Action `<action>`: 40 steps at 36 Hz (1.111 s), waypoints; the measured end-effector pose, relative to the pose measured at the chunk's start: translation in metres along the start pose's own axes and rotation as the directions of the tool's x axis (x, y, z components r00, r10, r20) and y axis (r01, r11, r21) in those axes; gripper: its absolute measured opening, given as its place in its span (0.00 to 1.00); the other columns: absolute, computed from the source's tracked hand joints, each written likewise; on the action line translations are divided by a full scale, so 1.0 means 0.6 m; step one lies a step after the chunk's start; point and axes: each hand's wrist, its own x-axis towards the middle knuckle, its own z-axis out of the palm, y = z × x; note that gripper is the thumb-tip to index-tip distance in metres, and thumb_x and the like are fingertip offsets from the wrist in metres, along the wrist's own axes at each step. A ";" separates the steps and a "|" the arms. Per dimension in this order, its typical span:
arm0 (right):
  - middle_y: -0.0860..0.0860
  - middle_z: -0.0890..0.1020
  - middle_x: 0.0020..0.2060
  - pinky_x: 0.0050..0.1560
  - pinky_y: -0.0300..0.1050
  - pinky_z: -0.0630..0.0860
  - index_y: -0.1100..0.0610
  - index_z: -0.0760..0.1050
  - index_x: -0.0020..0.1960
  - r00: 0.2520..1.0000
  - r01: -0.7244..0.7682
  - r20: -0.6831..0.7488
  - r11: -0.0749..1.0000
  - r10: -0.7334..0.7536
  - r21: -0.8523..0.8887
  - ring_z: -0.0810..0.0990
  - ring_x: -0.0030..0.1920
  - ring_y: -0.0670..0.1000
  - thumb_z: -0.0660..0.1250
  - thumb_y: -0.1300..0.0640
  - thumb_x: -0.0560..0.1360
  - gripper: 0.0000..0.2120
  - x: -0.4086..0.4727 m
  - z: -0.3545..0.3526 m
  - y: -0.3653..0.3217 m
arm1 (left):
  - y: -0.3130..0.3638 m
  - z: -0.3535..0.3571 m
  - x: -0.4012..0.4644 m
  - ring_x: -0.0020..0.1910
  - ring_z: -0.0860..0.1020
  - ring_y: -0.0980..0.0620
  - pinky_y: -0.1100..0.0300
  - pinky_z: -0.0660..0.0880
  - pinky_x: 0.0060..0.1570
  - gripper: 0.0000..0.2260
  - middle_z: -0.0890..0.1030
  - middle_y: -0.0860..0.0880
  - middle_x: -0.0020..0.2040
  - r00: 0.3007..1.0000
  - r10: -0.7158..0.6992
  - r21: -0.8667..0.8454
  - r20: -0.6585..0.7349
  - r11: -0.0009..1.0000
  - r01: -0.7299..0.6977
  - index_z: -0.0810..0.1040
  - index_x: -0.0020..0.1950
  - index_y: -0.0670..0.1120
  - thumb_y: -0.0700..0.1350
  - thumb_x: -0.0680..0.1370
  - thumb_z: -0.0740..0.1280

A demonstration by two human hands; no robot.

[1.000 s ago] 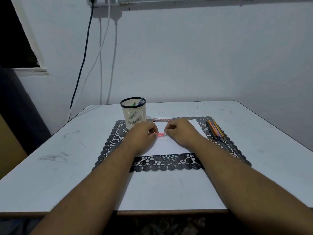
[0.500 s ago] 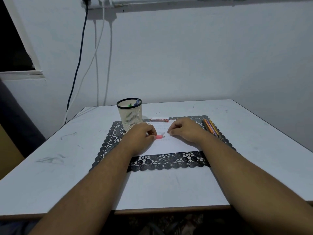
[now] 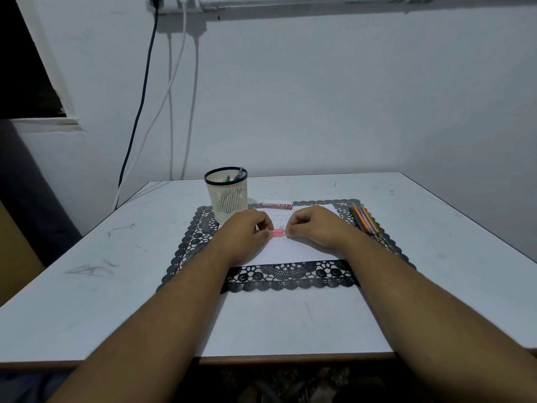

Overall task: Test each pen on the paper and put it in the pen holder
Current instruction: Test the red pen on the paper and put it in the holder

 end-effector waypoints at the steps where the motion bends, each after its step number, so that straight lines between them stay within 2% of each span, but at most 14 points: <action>1: 0.51 0.88 0.42 0.50 0.38 0.79 0.56 0.86 0.43 1.000 0.000 0.005 1.000 0.000 0.014 0.85 0.46 0.46 0.75 0.60 0.75 0.03 0.000 0.001 0.000 | 0.000 0.000 0.000 0.42 0.75 0.59 0.61 0.69 0.40 0.03 0.79 0.57 0.45 1.000 -0.003 -0.004 -0.001 1.000 0.003 0.81 0.46 0.54 0.45 0.77 0.70; 3: 0.52 0.87 0.42 0.52 0.40 0.81 0.57 0.86 0.43 1.000 -0.003 0.006 0.999 0.003 0.034 0.85 0.47 0.48 0.75 0.61 0.76 0.03 0.000 0.002 0.001 | 0.000 0.000 -0.001 0.42 0.75 0.59 0.61 0.69 0.40 0.03 0.79 0.57 0.45 1.000 -0.002 -0.007 -0.002 1.000 0.002 0.81 0.46 0.54 0.45 0.77 0.70; 8: 0.52 0.87 0.41 0.41 0.30 0.75 0.58 0.85 0.43 1.000 0.000 -0.017 1.000 0.000 -0.011 0.83 0.41 0.42 0.75 0.61 0.76 0.04 0.001 0.000 -0.001 | 0.002 -0.002 0.000 0.43 0.75 0.59 0.60 0.70 0.41 0.03 0.79 0.57 0.45 1.000 0.007 0.000 -0.001 1.000 -0.007 0.82 0.47 0.53 0.45 0.78 0.70; 13: 0.52 0.87 0.41 0.38 0.28 0.73 0.60 0.85 0.43 1.000 0.000 -0.023 0.999 -0.001 -0.035 0.82 0.39 0.38 0.74 0.61 0.77 0.04 0.001 -0.001 0.001 | 0.000 0.002 0.000 0.43 0.75 0.59 0.59 0.72 0.42 0.03 0.79 0.57 0.45 1.000 -0.002 -0.011 0.003 1.000 0.002 0.81 0.46 0.53 0.45 0.78 0.70; 18: 0.51 0.87 0.40 0.42 0.32 0.76 0.58 0.85 0.43 1.000 0.003 -0.018 0.998 -0.004 -0.069 0.82 0.40 0.41 0.74 0.60 0.77 0.04 0.003 -0.003 0.002 | 0.002 0.001 0.002 0.43 0.76 0.59 0.59 0.72 0.42 0.03 0.79 0.57 0.44 1.000 -0.004 -0.012 0.003 1.000 0.004 0.82 0.46 0.53 0.45 0.77 0.70; 23: 0.51 0.87 0.40 0.51 0.42 0.82 0.58 0.85 0.42 1.000 0.007 -0.006 0.999 -0.007 -0.031 0.83 0.43 0.45 0.74 0.62 0.76 0.04 0.003 -0.004 0.002 | 0.003 0.000 0.000 0.43 0.76 0.58 0.57 0.74 0.44 0.03 0.79 0.57 0.44 1.000 -0.011 -0.015 0.001 1.000 0.011 0.81 0.45 0.54 0.45 0.77 0.70; 25: 0.51 0.87 0.40 0.52 0.43 0.82 0.58 0.85 0.42 1.000 0.007 -0.004 0.999 -0.007 -0.038 0.83 0.43 0.45 0.74 0.62 0.76 0.04 0.002 -0.003 0.002 | 0.003 0.000 -0.001 0.43 0.76 0.58 0.56 0.74 0.43 0.03 0.79 0.58 0.44 1.000 -0.013 -0.013 0.002 1.000 0.013 0.81 0.45 0.54 0.45 0.77 0.70; 29: 0.51 0.87 0.41 0.42 0.33 0.76 0.58 0.85 0.43 1.000 0.001 -0.023 0.997 -0.003 -0.083 0.82 0.40 0.40 0.73 0.61 0.76 0.04 0.000 -0.006 0.000 | 0.001 0.000 0.000 0.43 0.75 0.58 0.57 0.73 0.43 0.03 0.79 0.57 0.44 1.000 -0.017 0.006 0.003 1.000 0.017 0.80 0.45 0.54 0.46 0.78 0.70; 33: 0.49 0.87 0.41 0.37 0.29 0.74 0.60 0.84 0.43 0.997 -0.021 -0.072 0.996 0.015 -0.089 0.82 0.38 0.36 0.72 0.61 0.77 0.05 0.000 -0.013 0.004 | -0.003 -0.003 0.000 0.43 0.76 0.57 0.56 0.73 0.43 0.04 0.79 0.57 0.44 0.999 -0.039 0.010 -0.002 0.999 0.039 0.80 0.45 0.53 0.45 0.78 0.70; 40: 0.53 0.86 0.41 0.40 0.37 0.76 0.60 0.83 0.41 0.992 -0.015 -0.127 0.990 -0.003 -0.141 0.82 0.42 0.46 0.73 0.61 0.76 0.05 0.004 -0.007 0.005 | -0.003 -0.007 -0.003 0.43 0.76 0.59 0.62 0.70 0.41 0.02 0.79 0.57 0.45 0.999 -0.039 0.007 0.014 0.999 0.039 0.83 0.46 0.52 0.46 0.78 0.72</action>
